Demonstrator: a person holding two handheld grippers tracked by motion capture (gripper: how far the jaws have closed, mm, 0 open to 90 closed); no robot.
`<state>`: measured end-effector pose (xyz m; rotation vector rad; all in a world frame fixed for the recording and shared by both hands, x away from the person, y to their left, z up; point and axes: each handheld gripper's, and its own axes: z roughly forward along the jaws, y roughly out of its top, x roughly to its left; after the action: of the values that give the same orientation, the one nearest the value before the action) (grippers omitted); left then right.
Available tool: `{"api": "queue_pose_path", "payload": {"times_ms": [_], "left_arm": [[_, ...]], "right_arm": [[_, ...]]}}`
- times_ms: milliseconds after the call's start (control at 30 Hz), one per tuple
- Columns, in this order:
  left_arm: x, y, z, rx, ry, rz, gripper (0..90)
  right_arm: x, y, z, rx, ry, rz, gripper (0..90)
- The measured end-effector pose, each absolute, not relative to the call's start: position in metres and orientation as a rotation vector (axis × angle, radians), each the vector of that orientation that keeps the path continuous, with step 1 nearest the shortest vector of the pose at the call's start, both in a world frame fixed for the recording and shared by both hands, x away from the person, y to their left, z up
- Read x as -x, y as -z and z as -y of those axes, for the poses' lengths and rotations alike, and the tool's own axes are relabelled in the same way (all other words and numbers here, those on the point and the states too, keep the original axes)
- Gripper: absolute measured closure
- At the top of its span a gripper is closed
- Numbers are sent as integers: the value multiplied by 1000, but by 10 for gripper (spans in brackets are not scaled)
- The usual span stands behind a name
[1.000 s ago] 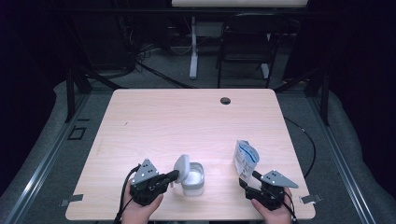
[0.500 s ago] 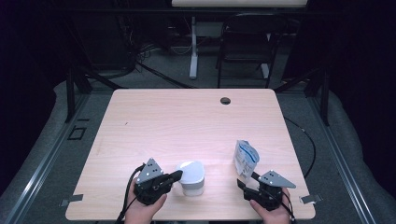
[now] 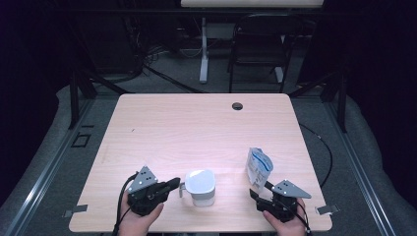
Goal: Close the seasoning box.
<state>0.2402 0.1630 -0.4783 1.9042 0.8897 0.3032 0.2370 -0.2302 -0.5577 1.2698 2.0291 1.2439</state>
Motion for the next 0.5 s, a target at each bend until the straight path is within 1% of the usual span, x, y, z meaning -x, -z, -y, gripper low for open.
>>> {"api": "queue_pose_path", "payload": {"times_ms": [200,500], "left_arm": [[-238,482,-175,-1896,-319,-926,900],[-239,496,-197,-1900,-345,-995,900]], "right_arm": [[-237,558,231,-1276,-1255,-2022,385],[-237,558,231,-1276,-1249,-2020,386]]}}
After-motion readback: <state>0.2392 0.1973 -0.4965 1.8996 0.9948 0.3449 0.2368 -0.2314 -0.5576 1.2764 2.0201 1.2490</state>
